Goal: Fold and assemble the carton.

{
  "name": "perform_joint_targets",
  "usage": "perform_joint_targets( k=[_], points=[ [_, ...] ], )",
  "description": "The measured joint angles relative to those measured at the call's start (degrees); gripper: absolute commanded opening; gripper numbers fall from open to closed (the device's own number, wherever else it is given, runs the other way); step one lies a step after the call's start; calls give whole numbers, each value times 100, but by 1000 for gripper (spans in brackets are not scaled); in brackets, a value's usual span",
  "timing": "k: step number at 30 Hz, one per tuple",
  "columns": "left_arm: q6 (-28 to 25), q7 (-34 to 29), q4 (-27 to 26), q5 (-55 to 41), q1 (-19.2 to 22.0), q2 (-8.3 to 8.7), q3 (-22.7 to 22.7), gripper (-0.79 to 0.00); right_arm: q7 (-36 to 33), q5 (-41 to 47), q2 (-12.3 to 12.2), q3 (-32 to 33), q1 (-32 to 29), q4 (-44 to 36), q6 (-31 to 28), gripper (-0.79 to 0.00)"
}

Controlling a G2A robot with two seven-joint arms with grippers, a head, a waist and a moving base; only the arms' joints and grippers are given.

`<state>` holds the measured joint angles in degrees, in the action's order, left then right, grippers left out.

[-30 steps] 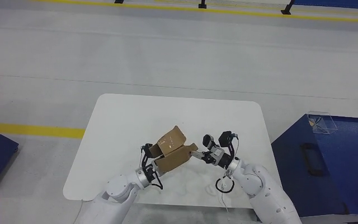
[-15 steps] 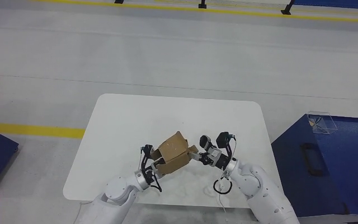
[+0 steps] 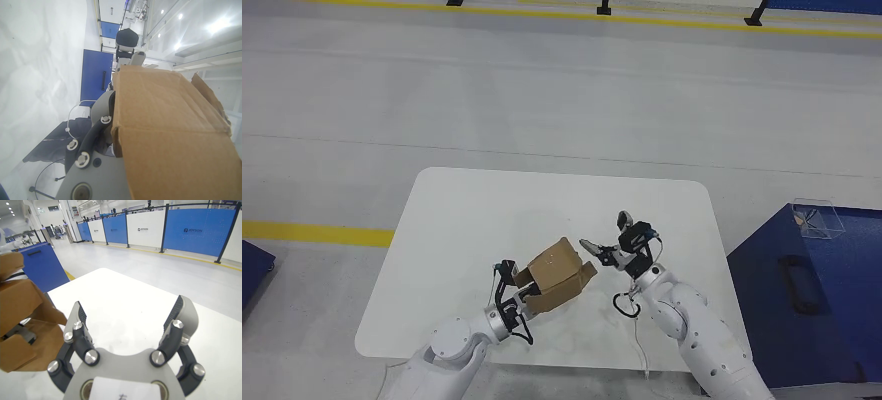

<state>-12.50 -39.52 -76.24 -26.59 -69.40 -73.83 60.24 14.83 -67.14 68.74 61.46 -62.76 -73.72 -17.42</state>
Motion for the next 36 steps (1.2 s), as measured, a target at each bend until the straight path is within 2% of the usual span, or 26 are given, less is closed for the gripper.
perform_joint_targets(
  k=[5, 12, 22, 30, 34, 36],
  points=[
    [70, 80, 26, 0, -10, 0, 35, -785, 9, -50, 96, -281, 88, 168, -11, 0],
    [46, 369, 114, 50, 5, -8, 109, -785, -74, -165, 146, -438, -64, -3, -13, 0],
    [-14, 579, 115, 198, -29, -50, -2, -785, -1, -359, 241, -617, -77, 87, 147, 0],
    [-63, 484, 76, 2, -100, -54, 66, -785, 167, 355, 125, 145, -293, 86, -206, 0],
    [-3, 207, 77, -288, -126, -46, 143, -785, -349, 1027, 66, 536, -336, 336, -610, 0],
    [-3, 126, 75, -334, -128, -37, 189, -785, -665, 1240, 73, 506, -346, 468, -733, 0]
  ],
)
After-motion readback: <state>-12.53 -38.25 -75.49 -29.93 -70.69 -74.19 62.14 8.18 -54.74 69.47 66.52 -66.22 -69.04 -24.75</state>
